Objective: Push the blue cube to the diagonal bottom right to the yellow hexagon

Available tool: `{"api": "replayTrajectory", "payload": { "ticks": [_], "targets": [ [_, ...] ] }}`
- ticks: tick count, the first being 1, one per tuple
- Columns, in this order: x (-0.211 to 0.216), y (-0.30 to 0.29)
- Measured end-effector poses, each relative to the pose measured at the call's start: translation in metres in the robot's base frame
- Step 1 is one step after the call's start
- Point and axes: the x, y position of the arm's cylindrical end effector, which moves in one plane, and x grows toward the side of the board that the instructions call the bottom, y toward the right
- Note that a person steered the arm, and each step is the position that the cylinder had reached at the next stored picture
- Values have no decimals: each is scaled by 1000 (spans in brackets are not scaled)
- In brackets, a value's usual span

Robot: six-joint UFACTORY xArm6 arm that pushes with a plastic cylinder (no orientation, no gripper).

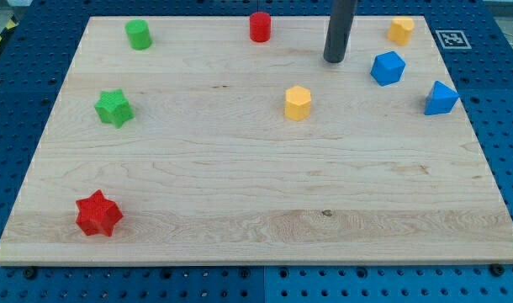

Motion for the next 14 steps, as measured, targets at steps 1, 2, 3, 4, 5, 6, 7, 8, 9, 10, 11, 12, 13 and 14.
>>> {"api": "replayTrajectory", "payload": {
  "ticks": [1, 2, 3, 4, 5, 6, 7, 8, 9, 10, 11, 12, 13, 14],
  "targets": [
    [-11, 23],
    [-11, 48],
    [-9, 68],
    [-9, 92],
    [8, 104],
    [26, 101],
    [26, 84],
    [26, 78],
    [26, 77],
    [26, 75],
    [34, 74],
    [40, 74],
    [25, 63],
    [37, 63]
  ]
}}
